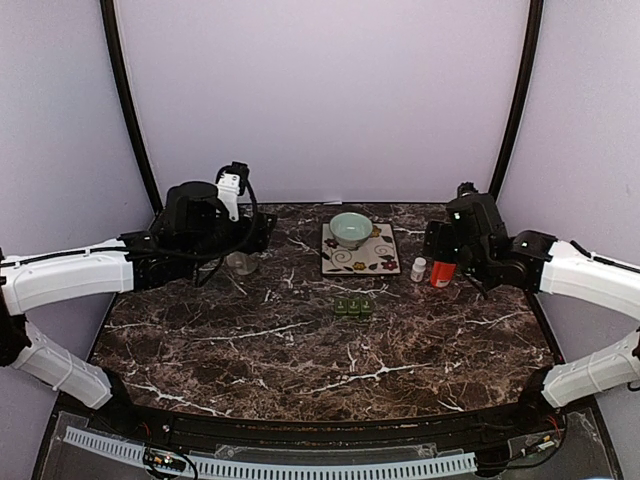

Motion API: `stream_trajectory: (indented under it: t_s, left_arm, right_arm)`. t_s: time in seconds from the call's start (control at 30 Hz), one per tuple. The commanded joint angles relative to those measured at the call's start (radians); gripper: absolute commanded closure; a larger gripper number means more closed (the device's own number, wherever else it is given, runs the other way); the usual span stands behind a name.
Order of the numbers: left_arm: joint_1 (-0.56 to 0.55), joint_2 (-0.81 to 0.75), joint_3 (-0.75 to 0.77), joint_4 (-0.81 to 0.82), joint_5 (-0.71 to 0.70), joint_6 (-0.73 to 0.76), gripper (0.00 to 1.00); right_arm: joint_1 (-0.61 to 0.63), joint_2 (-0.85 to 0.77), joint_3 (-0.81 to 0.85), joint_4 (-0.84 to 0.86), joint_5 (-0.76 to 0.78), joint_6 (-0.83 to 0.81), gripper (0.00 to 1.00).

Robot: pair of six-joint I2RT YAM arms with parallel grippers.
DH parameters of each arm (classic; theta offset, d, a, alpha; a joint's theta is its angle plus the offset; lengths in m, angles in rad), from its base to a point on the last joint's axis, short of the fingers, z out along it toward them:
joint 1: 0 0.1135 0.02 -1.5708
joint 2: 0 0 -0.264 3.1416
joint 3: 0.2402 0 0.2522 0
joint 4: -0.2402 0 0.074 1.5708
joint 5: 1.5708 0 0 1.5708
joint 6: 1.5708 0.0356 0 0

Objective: Sort the pills into containers
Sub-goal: Reset both arms

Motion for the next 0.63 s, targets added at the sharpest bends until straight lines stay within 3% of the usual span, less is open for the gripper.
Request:
stream_trajectory:
  t_s: [0.0,0.1,0.3,0.43,0.5,0.6]
  left_arm:
    - [0.004,-0.079,-0.127,0.212,-0.267,0.124,0.22]
    - [0.020,-0.122,-0.195,0.276,-0.375,0.150,0.13]
    - [0.084,-0.168,-0.267,0.279,-0.391,0.128,0.08]
    - [0.112,-0.205,-0.307,0.311,-0.377,0.129,0.05]
    - [0.120,-0.222,-0.318,0.319,-0.375,0.136,0.05]
    - [0.130,-0.241,-0.327,0.315,-0.378,0.141,0.04]
  right_arm:
    - [-0.069,-0.055,0.004,-0.029,0.254,0.007,0.11]
    - [-0.091,-0.087,-0.030,-0.004,0.352,0.000,0.00]
    - [-0.103,-0.081,-0.023,-0.111,0.490,0.126,0.00]
    - [-0.103,-0.054,0.002,-0.209,0.501,0.207,0.00]
    - [-0.103,-0.052,-0.004,-0.216,0.495,0.208,0.03]
    - [-0.103,-0.067,-0.018,-0.202,0.487,0.213,0.00]
